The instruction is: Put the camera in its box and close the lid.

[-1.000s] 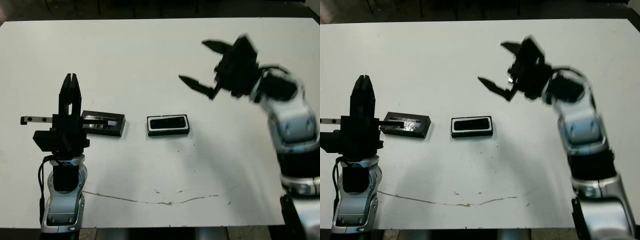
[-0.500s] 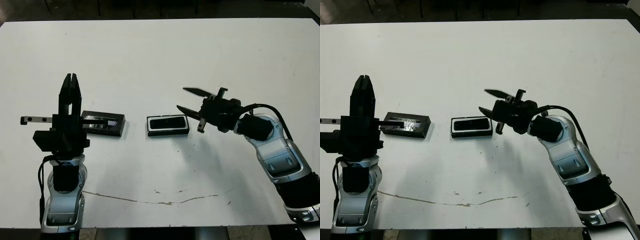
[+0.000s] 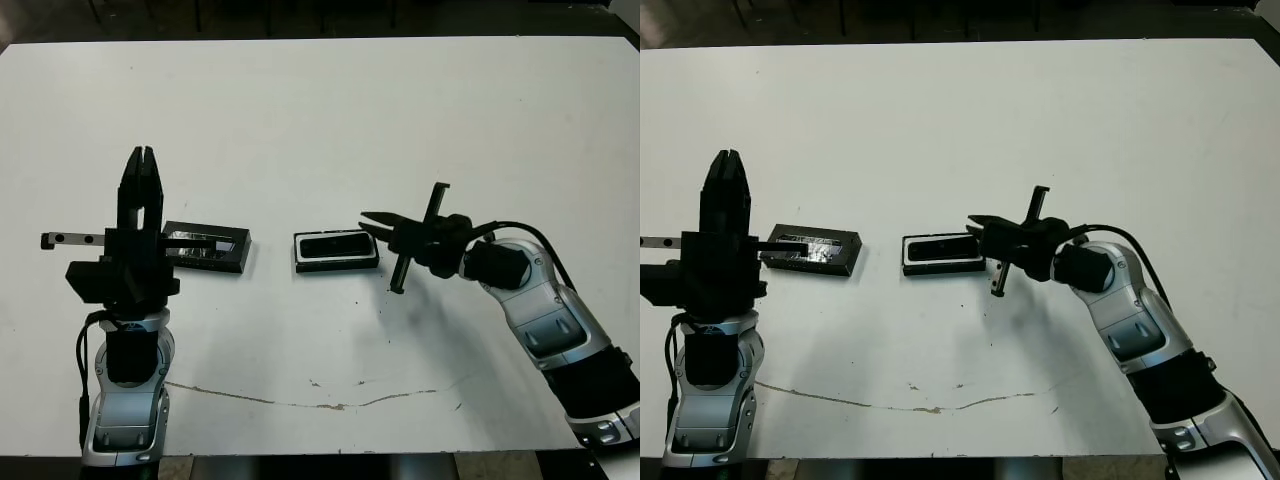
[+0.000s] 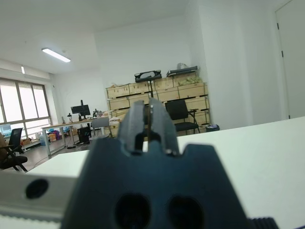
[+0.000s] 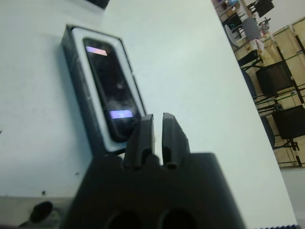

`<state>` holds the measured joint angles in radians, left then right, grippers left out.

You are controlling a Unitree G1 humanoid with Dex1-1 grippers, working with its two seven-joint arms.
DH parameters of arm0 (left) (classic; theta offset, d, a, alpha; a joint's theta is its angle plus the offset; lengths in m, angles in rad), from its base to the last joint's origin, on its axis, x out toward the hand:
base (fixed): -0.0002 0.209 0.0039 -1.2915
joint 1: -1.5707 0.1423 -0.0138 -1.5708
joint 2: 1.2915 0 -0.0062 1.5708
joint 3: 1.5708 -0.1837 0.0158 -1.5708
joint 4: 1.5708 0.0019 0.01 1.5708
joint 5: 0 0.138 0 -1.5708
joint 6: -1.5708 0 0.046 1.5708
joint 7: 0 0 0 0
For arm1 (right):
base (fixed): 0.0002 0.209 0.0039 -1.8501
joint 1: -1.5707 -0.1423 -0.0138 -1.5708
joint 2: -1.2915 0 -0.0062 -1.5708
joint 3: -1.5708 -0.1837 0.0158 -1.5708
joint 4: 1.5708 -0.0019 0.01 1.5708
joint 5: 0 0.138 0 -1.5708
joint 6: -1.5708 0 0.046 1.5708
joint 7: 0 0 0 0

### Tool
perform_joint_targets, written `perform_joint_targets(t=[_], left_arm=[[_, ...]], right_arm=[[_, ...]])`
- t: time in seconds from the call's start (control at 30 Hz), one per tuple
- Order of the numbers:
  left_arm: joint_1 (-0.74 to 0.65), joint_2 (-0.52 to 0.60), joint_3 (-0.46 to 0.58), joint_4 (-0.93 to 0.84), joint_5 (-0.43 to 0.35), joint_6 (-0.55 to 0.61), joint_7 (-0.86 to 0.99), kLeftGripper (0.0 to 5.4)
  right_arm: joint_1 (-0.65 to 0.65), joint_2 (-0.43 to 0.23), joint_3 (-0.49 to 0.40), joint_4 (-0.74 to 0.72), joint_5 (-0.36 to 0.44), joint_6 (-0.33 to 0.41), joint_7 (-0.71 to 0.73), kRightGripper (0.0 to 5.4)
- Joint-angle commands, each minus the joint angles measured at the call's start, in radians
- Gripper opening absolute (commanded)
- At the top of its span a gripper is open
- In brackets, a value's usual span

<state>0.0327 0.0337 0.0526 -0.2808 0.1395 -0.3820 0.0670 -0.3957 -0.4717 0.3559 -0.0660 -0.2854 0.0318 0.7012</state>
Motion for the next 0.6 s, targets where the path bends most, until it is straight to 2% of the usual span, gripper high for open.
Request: perform_joint_targets(t=[0.03,0.37,0.6], left_arm=[[0.015,0.001,0.002,0.01,0.001,0.015,0.004,0.0],[0.014,0.003,0.004,0.012,-0.008,0.018,0.001,0.0],[0.012,0.004,0.005,0.012,-0.001,0.018,0.003,0.0]], right_arm=[[0.047,-0.029,0.012,-0.015,-0.002,-0.005,0.023,0.02],[0.115,-0.079,0.016,-0.05,-0.002,-0.02,0.048,0.02],[0.111,-0.072,-0.022,-0.046,0.014,-0.014,0.008,0.02]])
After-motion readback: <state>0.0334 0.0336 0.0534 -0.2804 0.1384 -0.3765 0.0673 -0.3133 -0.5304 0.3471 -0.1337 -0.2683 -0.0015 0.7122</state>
